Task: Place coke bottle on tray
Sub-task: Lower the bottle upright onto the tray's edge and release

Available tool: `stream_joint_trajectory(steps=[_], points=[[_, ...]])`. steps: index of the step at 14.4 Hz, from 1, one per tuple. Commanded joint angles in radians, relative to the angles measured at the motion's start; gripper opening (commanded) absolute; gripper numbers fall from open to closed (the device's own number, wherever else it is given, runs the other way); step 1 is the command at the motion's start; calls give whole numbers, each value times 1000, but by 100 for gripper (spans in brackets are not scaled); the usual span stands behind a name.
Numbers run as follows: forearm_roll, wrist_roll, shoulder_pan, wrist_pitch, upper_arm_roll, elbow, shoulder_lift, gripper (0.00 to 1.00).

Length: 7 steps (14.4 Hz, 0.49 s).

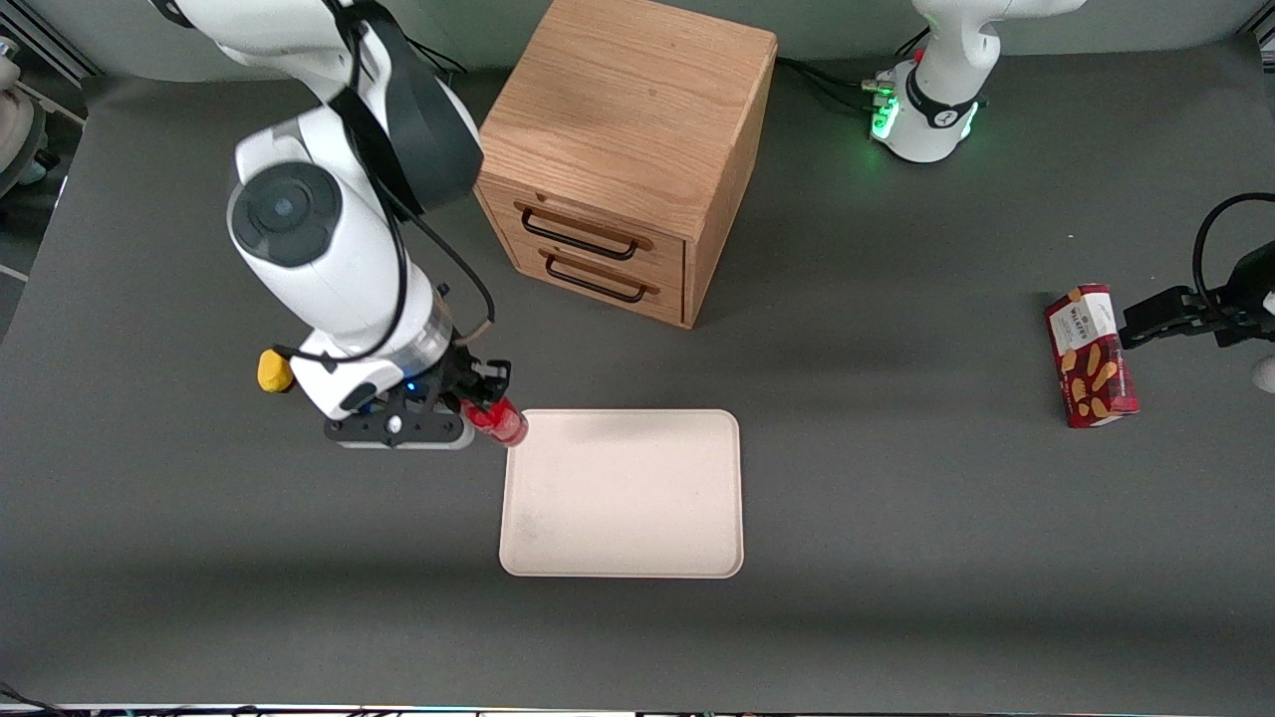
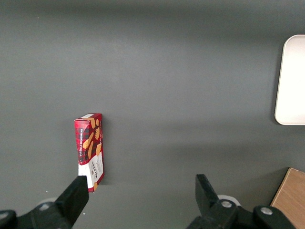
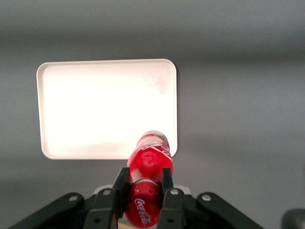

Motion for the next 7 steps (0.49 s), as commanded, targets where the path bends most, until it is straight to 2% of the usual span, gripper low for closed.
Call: stream_joint_trajectory(steps=[1, 7], points=[[22, 8, -11, 111, -10, -18, 46, 0], [24, 20, -14, 283, -10, -108, 122, 0]])
